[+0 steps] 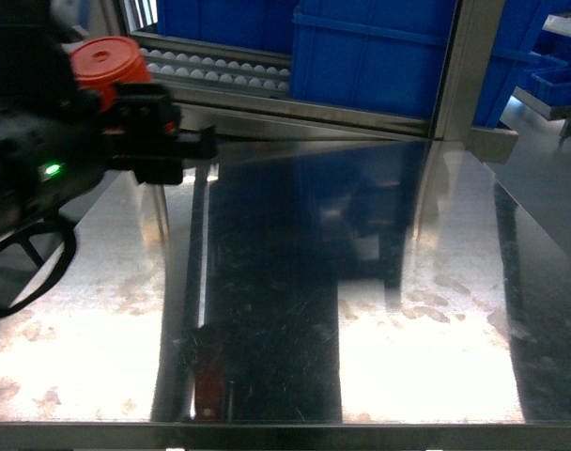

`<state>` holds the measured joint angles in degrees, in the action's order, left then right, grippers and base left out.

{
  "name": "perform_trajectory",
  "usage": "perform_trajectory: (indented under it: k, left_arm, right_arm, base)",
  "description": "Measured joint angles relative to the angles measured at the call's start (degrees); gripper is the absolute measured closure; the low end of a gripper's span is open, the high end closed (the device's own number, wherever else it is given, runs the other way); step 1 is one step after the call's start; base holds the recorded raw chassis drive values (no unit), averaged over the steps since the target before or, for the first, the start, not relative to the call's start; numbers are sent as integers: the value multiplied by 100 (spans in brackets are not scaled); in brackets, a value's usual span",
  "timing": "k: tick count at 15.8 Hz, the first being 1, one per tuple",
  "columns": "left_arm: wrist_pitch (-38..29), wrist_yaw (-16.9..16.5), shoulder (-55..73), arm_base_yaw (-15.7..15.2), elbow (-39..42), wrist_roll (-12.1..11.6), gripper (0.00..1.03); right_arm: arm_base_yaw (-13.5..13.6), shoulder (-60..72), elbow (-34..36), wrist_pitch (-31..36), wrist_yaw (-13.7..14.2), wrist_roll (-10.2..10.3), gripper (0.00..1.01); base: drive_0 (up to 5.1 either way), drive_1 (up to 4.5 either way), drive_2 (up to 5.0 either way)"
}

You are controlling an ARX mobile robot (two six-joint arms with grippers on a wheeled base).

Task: Pick capacitor and pack into box

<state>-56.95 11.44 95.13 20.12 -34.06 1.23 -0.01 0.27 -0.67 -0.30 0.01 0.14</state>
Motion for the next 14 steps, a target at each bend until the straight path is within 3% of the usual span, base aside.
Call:
perform_trajectory:
  k: [2, 5, 8, 10, 11, 14]
  left_arm:
    - [28, 166, -841, 20, 776, -17, 58]
    - [769, 365, -2830, 31, 1781, 48, 58]
    - [1895, 164, -4708, -260, 2149, -52, 58]
    - [2041, 197, -4940, -249, 2149, -157, 58]
    - [2577, 398, -5088, -323, 2212, -153, 58]
    - [2828, -15, -5921, -931, 2660, -149, 58]
  right_arm:
    - [0, 0, 0, 0, 0, 0, 3]
    - [0, 0, 0, 0, 0, 0, 3]
    - [0, 0, 0, 0, 0, 0, 3]
    - [0, 0, 0, 0, 0, 0, 3]
    - [0, 0, 0, 0, 0, 0, 3]
    - [0, 0, 0, 0, 0, 0, 3]
  base:
    - [0, 0, 0]
    - [0, 0, 0]
    - [0, 0, 0]
    - [0, 0, 0]
    - [0, 0, 0]
    - [0, 0, 0]
